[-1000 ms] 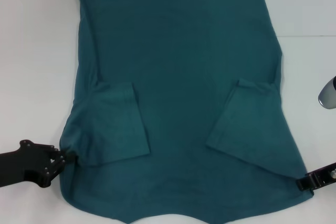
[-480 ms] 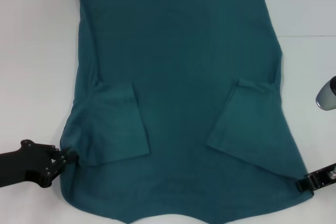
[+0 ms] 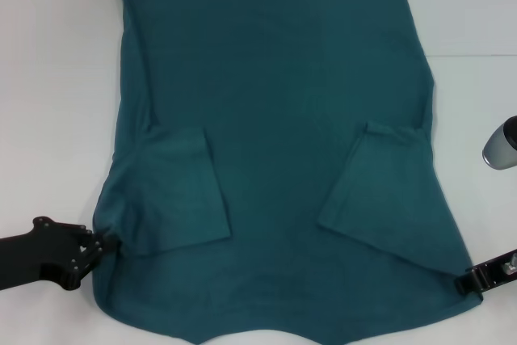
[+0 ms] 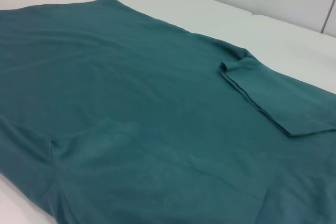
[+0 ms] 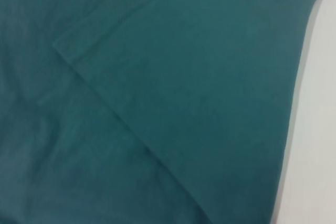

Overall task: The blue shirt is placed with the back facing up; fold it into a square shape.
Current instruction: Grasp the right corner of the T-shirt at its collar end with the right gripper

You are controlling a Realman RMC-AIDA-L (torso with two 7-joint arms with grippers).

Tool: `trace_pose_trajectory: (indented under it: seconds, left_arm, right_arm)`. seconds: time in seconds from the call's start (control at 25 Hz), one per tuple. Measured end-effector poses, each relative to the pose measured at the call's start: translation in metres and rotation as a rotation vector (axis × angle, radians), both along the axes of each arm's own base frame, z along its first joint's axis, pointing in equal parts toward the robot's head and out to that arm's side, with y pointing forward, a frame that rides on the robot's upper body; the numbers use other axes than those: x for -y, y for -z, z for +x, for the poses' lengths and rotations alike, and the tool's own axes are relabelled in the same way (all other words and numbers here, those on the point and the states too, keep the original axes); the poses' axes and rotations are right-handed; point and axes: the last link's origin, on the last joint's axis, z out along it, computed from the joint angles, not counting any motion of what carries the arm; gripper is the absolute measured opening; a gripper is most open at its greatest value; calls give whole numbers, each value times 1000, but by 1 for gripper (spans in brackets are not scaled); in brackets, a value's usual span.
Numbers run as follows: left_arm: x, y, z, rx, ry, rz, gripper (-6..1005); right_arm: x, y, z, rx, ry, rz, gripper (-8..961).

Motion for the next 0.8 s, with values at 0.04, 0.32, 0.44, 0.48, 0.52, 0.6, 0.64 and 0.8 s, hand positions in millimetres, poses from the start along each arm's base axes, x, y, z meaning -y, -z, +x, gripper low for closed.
trace_pose_trajectory:
  seconds: [0.04,0.32,0.44,0.48,0.52,0.6,0.64,0.8]
  left_arm:
    - [0,0,0,-1,-1,1,45]
    - [0,1,-1,-2,-3,0,44]
    - [0,1,-1,-2,-3,0,44]
    - [0,1,-1,-2,-3,0,44]
    - [0,1,-1,-3,-3,0,44]
    - [0,1,-1,-4,-4,0,44]
    - [0,1,-1,-4,-4,0,44]
    - [0,1,-1,-5,-2,-2,44]
  right_arm:
    - [0,0,0,0,0,0,442]
    - [-1,0,0,4,4,-1,388]
    - [-2,1,0,9,3,-3,379]
    - [-2,1,0,9,3,-3,377]
    - [-2,1,0,9,3,-4,374]
    - [-3,1,0,10,4,-5,369]
    - [-3,2,0,10,7,-6,366]
    - [-4,3,1,12,11,-10,355]
